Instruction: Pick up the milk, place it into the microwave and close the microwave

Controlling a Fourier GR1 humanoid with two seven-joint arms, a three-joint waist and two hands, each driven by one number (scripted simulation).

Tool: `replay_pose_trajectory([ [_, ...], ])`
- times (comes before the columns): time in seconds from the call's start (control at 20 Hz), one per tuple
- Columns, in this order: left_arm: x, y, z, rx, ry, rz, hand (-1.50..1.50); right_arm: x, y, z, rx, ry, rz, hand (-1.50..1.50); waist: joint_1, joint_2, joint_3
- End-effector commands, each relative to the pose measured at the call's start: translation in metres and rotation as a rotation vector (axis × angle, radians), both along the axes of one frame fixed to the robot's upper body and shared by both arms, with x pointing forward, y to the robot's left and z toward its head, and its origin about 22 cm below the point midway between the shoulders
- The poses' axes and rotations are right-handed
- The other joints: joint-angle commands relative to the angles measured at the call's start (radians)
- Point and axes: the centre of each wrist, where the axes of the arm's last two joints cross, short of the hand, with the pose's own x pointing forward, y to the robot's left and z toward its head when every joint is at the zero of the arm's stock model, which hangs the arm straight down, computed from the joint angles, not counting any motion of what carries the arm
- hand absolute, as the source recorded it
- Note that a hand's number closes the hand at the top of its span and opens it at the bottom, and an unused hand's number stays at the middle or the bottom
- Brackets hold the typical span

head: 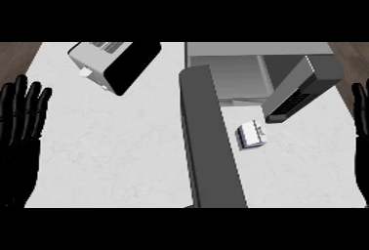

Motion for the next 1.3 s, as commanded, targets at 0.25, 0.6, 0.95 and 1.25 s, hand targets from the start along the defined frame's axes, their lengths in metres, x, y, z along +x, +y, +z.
replay_pose_trajectory([
  [0.25, -0.004, -0.040, -0.001, -0.053, -0.057, 0.040, -1.50, 0.005, -0.017, -0.010, -0.047, 0.072, 0.437, -1.50, 0.044, -0.010, 0.038],
  [0.6, -0.066, -0.047, -0.033, -0.252, 0.116, 0.135, -1.50, -0.022, -0.051, -0.019, -0.042, 0.103, 0.569, -1.50, 0.054, -0.015, 0.035],
  [0.95, -0.111, -0.048, -0.044, -0.238, 0.098, 0.122, -1.50, -0.045, -0.049, -0.021, -0.078, 0.125, 0.516, -1.50, 0.054, -0.015, 0.034],
  [1.25, -0.129, -0.024, -0.036, -0.242, 0.095, 0.131, -1.50, -0.048, -0.053, -0.054, -0.149, 0.118, 0.488, -1.50, 0.055, -0.014, 0.035],
])
